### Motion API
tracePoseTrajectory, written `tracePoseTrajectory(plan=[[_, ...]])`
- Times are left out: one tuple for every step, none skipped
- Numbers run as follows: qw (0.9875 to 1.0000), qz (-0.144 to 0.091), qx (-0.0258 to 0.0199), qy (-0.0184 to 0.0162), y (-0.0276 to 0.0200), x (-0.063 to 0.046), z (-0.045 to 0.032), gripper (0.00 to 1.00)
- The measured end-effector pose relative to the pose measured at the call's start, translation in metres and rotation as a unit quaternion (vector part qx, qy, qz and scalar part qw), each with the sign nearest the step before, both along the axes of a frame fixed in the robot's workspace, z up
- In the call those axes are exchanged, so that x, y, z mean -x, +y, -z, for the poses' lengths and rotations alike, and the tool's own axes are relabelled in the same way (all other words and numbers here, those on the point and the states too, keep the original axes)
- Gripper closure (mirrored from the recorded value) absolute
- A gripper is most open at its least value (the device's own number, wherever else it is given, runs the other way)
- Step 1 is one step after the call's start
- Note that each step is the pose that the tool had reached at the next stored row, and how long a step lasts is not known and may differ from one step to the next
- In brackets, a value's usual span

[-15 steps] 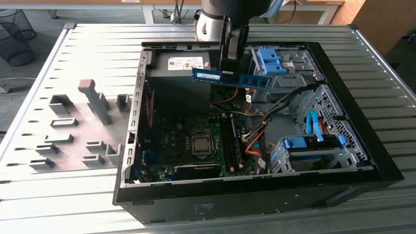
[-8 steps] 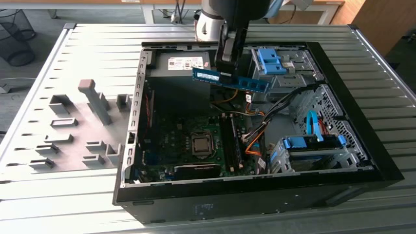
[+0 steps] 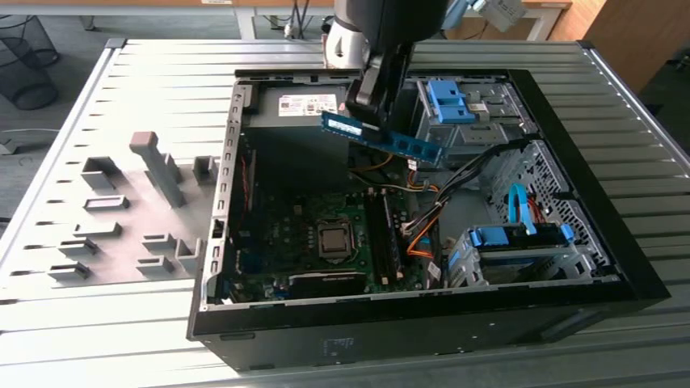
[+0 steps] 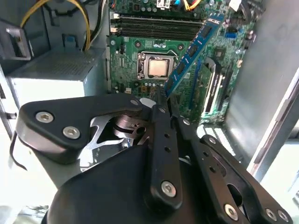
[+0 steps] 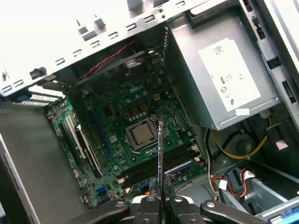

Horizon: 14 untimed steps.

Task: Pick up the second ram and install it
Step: 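Insert the second ram into the second slot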

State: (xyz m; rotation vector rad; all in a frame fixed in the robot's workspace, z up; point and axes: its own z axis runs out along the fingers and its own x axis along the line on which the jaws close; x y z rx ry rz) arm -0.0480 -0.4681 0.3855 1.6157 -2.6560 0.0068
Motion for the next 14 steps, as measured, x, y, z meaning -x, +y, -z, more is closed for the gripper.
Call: tracePoseTrajectory(plan=[[1.0000, 0.010, 0.0000, 0.0000, 0.0000, 0.0000, 0.0005, 0.86], [0.9998, 0.019, 0.0000, 0.0000, 0.0000, 0.0000, 0.0010, 0.86], [0.9996, 0.028, 0.0000, 0.0000, 0.0000, 0.0000, 0.0015, 0.86], [0.9993, 0.037, 0.0000, -0.0001, 0.0000, 0.0000, 0.0020, 0.86], [0.9990, 0.045, 0.0000, -0.0001, 0.0000, 0.0000, 0.0025, 0.86], [0.9986, 0.053, 0.0000, -0.0001, 0.0000, 0.0000, 0.0029, 0.86], [0.9981, 0.062, 0.0000, -0.0001, 0.0000, 0.0000, 0.0035, 0.86], [0.9975, 0.070, 0.0000, -0.0001, 0.0000, 0.0000, 0.0039, 0.86], [0.9969, 0.079, 0.0000, -0.0001, 0.0000, 0.0000, 0.0044, 0.86], [0.9961, 0.088, 0.0000, -0.0001, 0.0000, 0.0000, 0.0049, 0.86], [0.9953, 0.097, 0.0000, -0.0001, 0.0000, 0.0000, 0.0054, 0.86], [0.9944, 0.106, 0.0000, -0.0001, 0.0000, 0.0000, 0.0059, 0.86], [0.9934, 0.115, 0.0000, -0.0001, 0.0000, 0.0000, 0.0065, 0.86], [0.9923, 0.123, 0.0000, -0.0001, 0.0000, 0.0000, 0.0070, 0.86]])
